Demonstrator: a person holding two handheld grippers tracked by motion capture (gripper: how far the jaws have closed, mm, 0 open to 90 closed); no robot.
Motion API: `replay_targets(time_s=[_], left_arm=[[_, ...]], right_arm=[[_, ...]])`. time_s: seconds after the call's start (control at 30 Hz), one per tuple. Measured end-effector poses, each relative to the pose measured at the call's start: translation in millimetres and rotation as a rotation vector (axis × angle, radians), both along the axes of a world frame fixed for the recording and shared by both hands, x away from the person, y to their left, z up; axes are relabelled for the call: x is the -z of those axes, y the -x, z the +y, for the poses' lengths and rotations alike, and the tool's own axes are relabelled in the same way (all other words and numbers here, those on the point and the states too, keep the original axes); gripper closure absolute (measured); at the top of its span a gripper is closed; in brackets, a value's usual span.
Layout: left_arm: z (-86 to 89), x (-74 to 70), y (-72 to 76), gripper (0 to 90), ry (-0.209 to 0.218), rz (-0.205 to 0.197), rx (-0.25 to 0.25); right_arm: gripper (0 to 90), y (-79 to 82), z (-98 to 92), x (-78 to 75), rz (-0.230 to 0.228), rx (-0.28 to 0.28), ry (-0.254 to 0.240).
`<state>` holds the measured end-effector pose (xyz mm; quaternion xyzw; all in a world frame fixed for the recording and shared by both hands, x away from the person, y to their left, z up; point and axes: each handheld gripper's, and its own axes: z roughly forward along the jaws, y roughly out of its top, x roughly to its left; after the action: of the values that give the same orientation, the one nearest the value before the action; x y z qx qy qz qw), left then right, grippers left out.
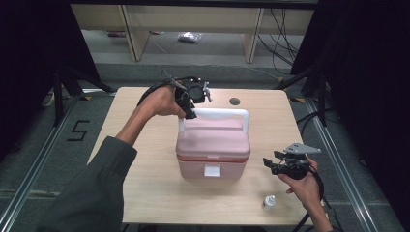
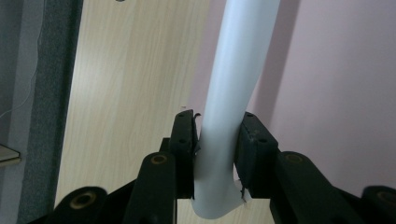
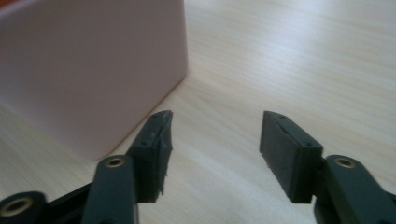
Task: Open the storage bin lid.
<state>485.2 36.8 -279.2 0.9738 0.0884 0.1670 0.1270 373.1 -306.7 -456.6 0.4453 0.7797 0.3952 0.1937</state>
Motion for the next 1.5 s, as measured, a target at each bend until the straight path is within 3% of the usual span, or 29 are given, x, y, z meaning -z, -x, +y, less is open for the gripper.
replay_targets(time_s=[0.03,0.1,0.13,0.2,0.27,0.3,0.37,0.4,0.43,0.53,0.6,0.7,0.73,0.83,0.9,0.93,1.23,1.27,1.3,1.33,1.37,1.5], left_arm=[[0.1,-1.5,-0.6,69.7,-0.001,0.001,0.0],[0.0,-3.7,-2.1,69.8,-0.001,0.007,0.0],[-0.3,-4.7,-2.7,69.9,-0.004,0.003,-0.002],[-0.6,-6.5,-3.4,70.0,0.002,0.004,-0.002],[-0.6,-7.2,-4.0,70.2,-0.004,0.009,0.004],[-0.6,-7.5,-4.2,70.3,-0.005,0.011,0.006],[-0.5,-8.7,-4.2,70.4,-0.006,0.008,0.009],[-0.3,-9.2,-4.4,70.4,-0.003,0.006,0.01],[-0.1,-9.7,-4.6,70.4,-0.001,0.003,0.009],[0.6,-11.5,-5.2,70.4,0.0,-0.005,0.01],[0.9,-12.2,-5.5,70.4,0.006,-0.007,0.008],[1.1,-13.0,-6.0,70.4,0.009,-0.01,0.005],[1.2,-13.0,-6.1,70.4,0.011,-0.01,0.004],[1.3,-13.1,-6.1,70.4,0.013,-0.01,0.003],[1.3,-13.1,-6.1,70.4,0.013,-0.01,0.004],[1.4,-13.1,-6.2,70.4,0.012,-0.009,0.005],[1.6,-12.9,-6.2,70.3,0.014,-0.007,0.0],[1.7,-12.7,-6.3,70.3,0.014,-0.006,0.0],[1.7,-12.9,-6.3,70.3,0.015,-0.006,-0.001],[1.8,-12.9,-6.3,70.3,0.016,-0.003,-0.001],[2.0,-12.8,-6.6,70.3,0.015,0.001,0.0],[3.4,-11.5,-8.4,69.4,0.025,0.014,-0.017]], right_arm=[[47.4,0.0,-1.2,-2.3,-0.019,-0.007,0.01],[51.1,2.3,0.5,-5.6,-0.016,-0.011,-0.018],[52.6,1.4,-1.0,-7.6,-0.052,-0.023,-0.001],[56.9,3.5,1.9,-10.2,-0.052,-0.019,-0.046],[63.0,4.6,0.4,-14.9,-0.089,-0.034,-0.033],[66.5,7.1,2.5,-17.1,-0.067,-0.033,-0.065],[75.2,8.0,2.6,-21.8,-0.127,-0.053,-0.079],[77.6,10.2,4.7,-24.8,-0.119,-0.058,-0.099],[80.6,11.6,5.2,-28.3,-0.134,-0.07,-0.09],[86.2,15.2,10.8,-36.0,-0.169,-0.116,-0.128],[88.2,17.5,15.5,-39.4,-0.178,-0.133,-0.124],[90.0,18.2,21.2,-43.4,-0.182,-0.183,-0.127],[90.0,19.3,24.6,-44.1,-0.174,-0.177,-0.145],[90.0,13.8,31.6,-44.8,-0.205,-0.213,-0.144],[90.0,11.6,36.8,-45.9,-0.177,-0.223,-0.162],[90.0,7.6,38.8,-45.2,-0.206,-0.242,-0.161],[90.0,-5.1,50.7,-43.7,-0.188,-0.257,-0.186],[90.0,-7.3,51.7,-42.7,-0.214,-0.254,-0.191],[90.0,-9.0,50.6,-43.4,-0.203,-0.278,-0.189],[90.0,-8.1,50.9,-44.3,-0.186,-0.267,-0.192],[90.0,-10.4,51.2,-44.0,-0.208,-0.274,-0.198],[90.0,-11.8,51.6,-46.6,-0.202,-0.271,-0.21]])
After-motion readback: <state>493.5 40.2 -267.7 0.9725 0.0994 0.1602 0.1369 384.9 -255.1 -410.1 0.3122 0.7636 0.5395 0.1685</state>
